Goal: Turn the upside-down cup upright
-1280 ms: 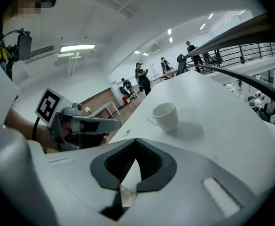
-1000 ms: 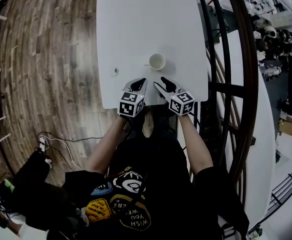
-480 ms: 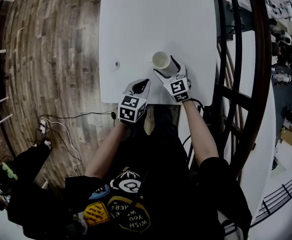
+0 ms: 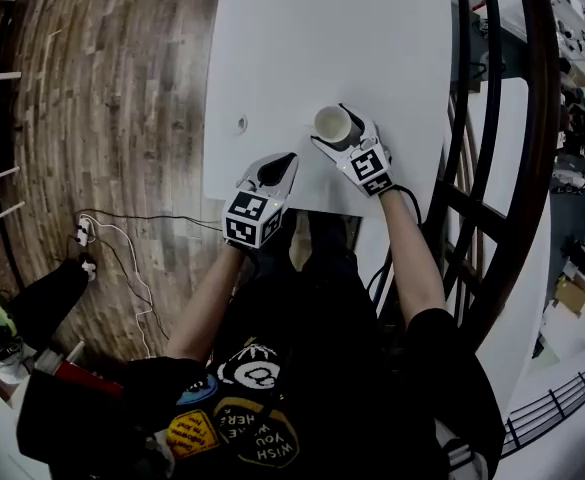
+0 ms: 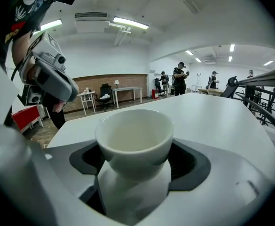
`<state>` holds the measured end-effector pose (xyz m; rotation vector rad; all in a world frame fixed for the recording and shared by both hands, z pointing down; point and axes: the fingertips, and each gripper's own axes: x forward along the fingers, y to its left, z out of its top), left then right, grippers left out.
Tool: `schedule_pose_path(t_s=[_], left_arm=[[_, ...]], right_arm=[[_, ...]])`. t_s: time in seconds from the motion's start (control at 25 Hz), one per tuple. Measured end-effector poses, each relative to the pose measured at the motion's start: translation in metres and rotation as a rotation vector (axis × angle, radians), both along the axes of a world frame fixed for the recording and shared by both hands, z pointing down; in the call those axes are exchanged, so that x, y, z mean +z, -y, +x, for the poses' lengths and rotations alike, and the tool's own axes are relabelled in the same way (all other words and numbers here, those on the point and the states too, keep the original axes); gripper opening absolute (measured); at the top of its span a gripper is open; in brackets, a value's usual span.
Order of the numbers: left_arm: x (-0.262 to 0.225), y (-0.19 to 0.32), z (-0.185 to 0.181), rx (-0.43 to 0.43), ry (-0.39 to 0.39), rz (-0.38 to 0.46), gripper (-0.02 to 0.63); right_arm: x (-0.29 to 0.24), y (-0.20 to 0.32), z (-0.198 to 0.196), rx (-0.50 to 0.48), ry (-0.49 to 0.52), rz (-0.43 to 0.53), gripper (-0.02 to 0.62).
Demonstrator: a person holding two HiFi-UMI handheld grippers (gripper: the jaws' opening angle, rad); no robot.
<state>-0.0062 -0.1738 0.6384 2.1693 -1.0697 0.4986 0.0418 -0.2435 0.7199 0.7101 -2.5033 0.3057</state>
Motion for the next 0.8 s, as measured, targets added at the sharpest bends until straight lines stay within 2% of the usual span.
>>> schedule_pose_path(t_s=[0.12,0.16,0.24,0.36,0.4,0.44,0.8], left_arm=[[0.000,0.003,-0.002,-0.003,0.015,0.003,0.005],[0.001,0.005,-0.001,-0.003,0.018,0.003,0.005],[0.001,0.011,0.001,-0.005,0.020,0.001,0.005],[0.002,0.014,0.004,-0.002,0.026,-0.004,0.005],[0.003,0.013,0.005,0.001,0.028,-0.006,0.005],[0.003,0.011,0.006,0.002,0.029,-0.007,0.005],[-0.014,0.022,0.000,-0.012,0.041,0.002,0.005]], right_arm=[[0.000,-0.004,-0.005,-0.015,0.000,0.001,0.400],[0.002,-0.004,-0.007,-0.027,-0.004,0.000,0.439],[0.005,-0.001,-0.009,-0.048,-0.015,0.000,0.457],[0.007,0.009,-0.009,-0.042,-0.024,0.006,0.446],[0.007,0.011,-0.009,-0.031,-0.024,0.010,0.409],[0.007,0.012,-0.009,-0.023,-0.024,0.013,0.400],[-0.007,-0.005,0.000,0.016,-0.038,0.001,0.403]])
